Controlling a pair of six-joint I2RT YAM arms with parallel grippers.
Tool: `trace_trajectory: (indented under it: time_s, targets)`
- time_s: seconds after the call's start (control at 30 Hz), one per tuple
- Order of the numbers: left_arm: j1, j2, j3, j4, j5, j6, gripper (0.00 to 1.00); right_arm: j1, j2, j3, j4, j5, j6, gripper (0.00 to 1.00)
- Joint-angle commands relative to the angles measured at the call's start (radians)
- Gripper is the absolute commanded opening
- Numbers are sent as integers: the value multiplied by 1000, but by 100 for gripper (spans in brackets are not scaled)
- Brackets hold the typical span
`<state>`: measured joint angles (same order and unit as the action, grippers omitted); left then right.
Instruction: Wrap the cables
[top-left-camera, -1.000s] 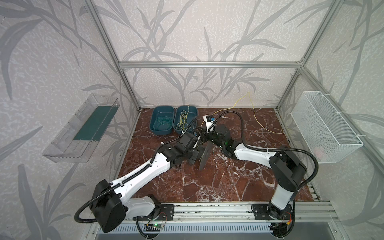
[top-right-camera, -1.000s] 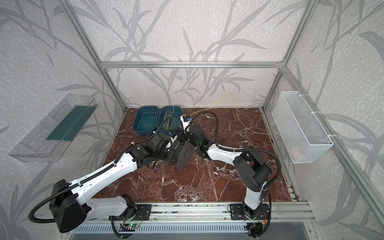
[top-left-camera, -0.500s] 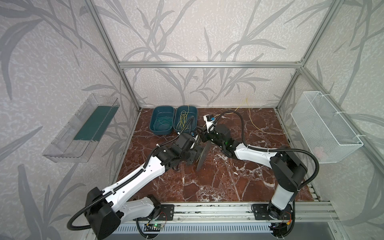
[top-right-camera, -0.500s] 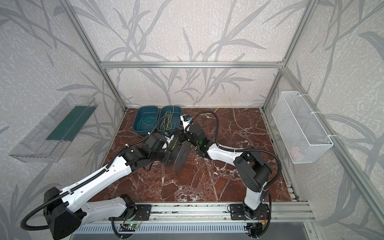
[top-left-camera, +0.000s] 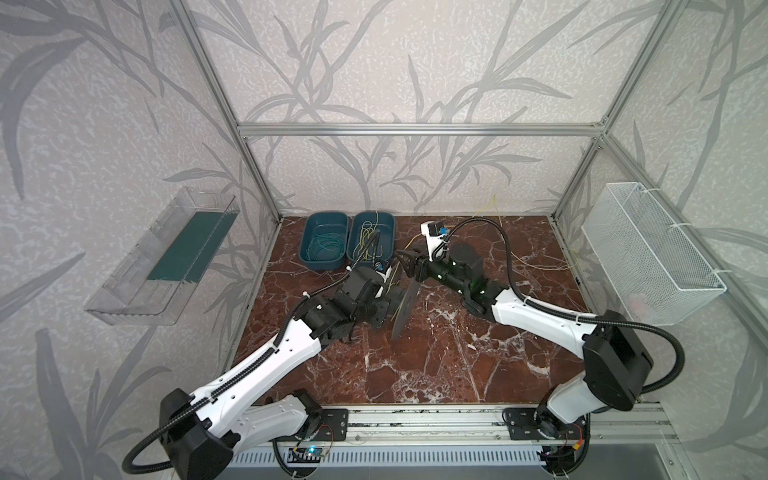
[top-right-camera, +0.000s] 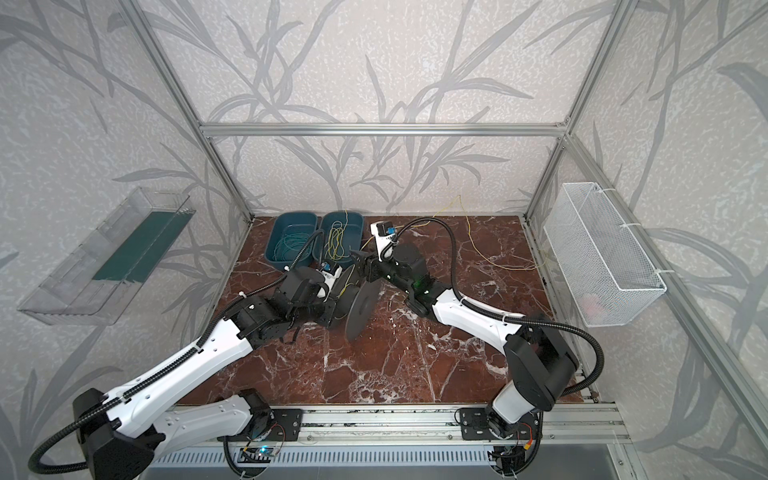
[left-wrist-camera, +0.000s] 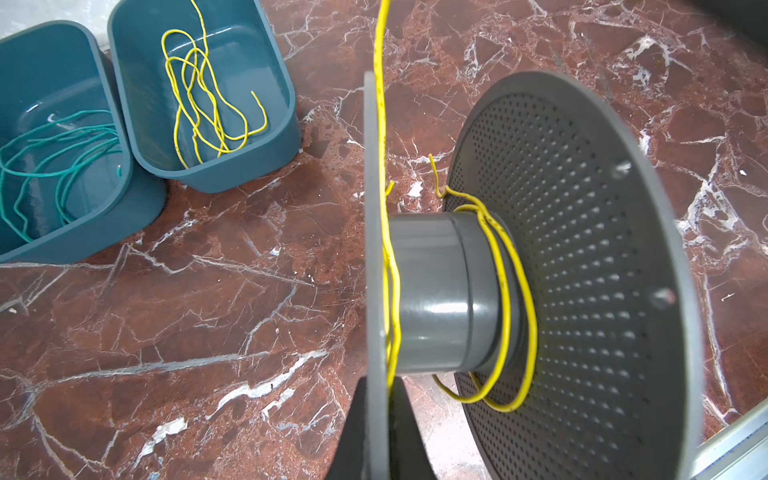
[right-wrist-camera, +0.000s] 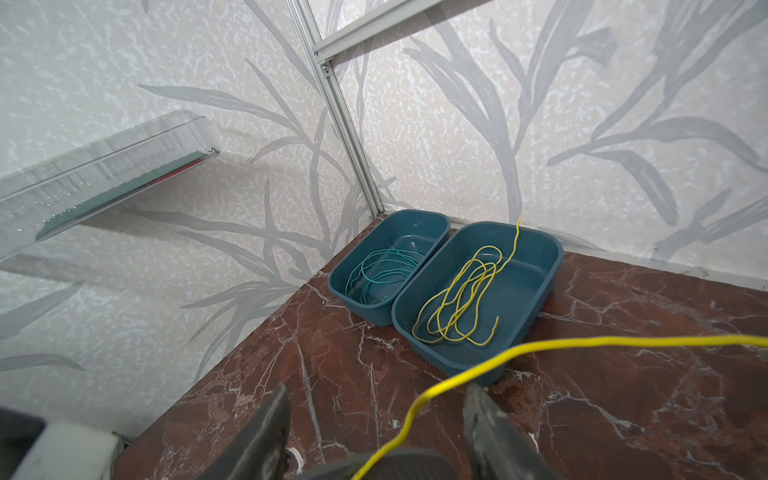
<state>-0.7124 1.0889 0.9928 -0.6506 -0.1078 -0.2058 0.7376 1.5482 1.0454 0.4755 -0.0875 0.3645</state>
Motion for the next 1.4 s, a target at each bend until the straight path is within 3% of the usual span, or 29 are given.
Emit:
trace_trajectory:
  time_s: [0.0, 0.17, 0.37, 0.53, 0.67, 0.77, 0.93, 1.13, 1.37]
  targets:
    - [-1, -36, 19, 55, -25, -9, 0, -19, -31, -11, -65, -18, 31, 68]
    - [-1, -42, 48, 13, -18, 17, 0, -43, -127, -38, -132, 13, 8, 72]
    - [-1, -46, 116, -100, -93, 38, 0, -79, -293, 65, -442, 62, -77, 73]
    - [1, -67, 153, -147, -131, 30, 0, -83, -333, 169, -707, 71, -170, 68]
    - [1, -68, 196, -203, -145, 37, 0, -113, -349, 182, -784, 347, -288, 62]
    - [1, -79, 208, -228, -162, 37, 0, -242, -256, 221, -846, 441, -308, 59]
    - [7, -93, 213, -249, -176, 45, 0, -410, -29, 269, -842, 478, -299, 71]
    - [44, -98, 215, -253, -143, 54, 0, -514, 261, 401, -822, 487, -295, 80]
    - [112, -92, 212, -243, -65, 50, 0, -571, 560, 664, -924, 470, -322, 79]
